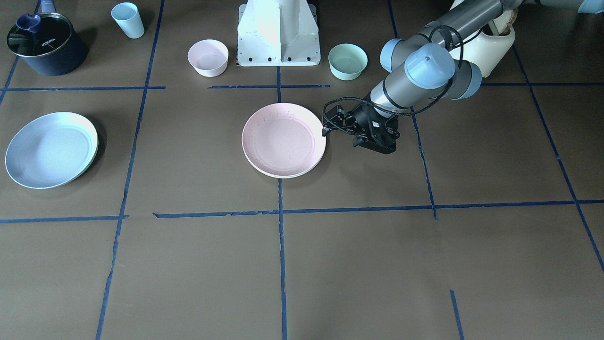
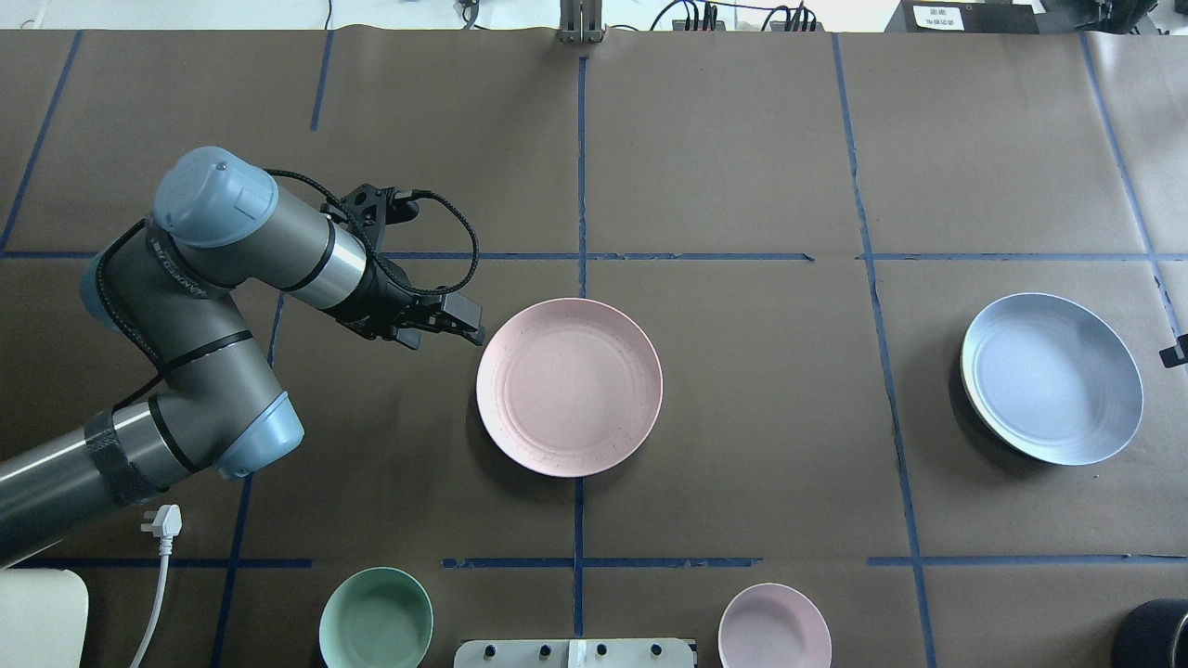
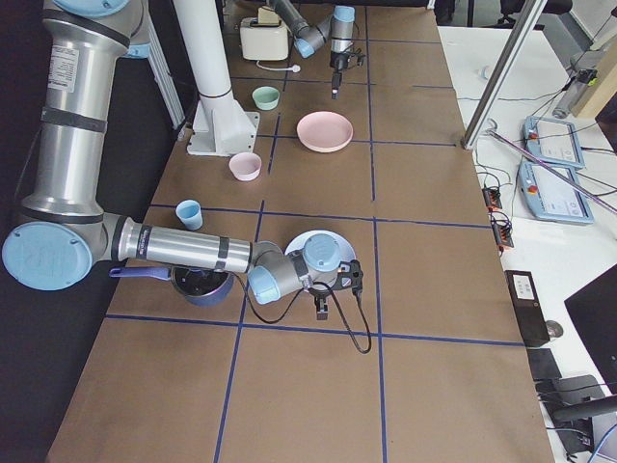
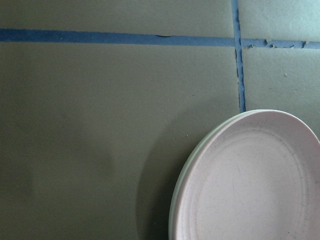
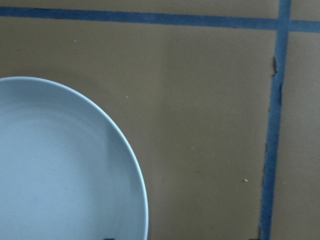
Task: Stack three plates with pink and blue
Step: 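Release the pink plate while the right gripper grasps the light blue plate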
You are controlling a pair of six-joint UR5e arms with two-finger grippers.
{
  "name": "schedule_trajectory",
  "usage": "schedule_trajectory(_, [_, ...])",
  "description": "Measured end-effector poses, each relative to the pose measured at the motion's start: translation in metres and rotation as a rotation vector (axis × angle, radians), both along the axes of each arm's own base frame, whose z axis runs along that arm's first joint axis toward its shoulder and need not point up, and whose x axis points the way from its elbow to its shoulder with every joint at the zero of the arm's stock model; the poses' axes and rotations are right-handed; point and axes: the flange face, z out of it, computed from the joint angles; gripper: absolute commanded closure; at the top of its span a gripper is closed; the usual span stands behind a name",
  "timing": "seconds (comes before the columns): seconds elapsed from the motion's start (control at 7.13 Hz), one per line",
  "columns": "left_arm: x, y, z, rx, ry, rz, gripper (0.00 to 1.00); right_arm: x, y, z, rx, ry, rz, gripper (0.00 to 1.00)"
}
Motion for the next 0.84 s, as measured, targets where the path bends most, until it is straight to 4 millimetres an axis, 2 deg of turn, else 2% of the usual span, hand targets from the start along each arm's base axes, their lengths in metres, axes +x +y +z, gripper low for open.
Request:
schedule_trajectory(0.28, [-0.003,0.001,-0.002,-0.007,0.005,-0.004,0.00,-0.037,0.007,-0.005,-0.017,-0.032,0.043,0.25])
schedule_trajectory(0.42, [-0.004,0.001,-0.003,-0.007,0.005,-0.006,0.00,-0.044,0.009,-0.001,-0.025,-0.032,0.042,0.34])
schedule_trajectory(0.7, [-0.006,0.000,-0.004,-0.007,0.007,-0.009,0.00,-0.047,0.011,0.005,-0.036,-0.026,0.041,0.98])
schedule_trajectory(0.84, [-0.006,0.000,-0.004,-0.007,0.008,-0.009,0.00,-0.047,0.011,0.007,-0.041,-0.024,0.042,1.00])
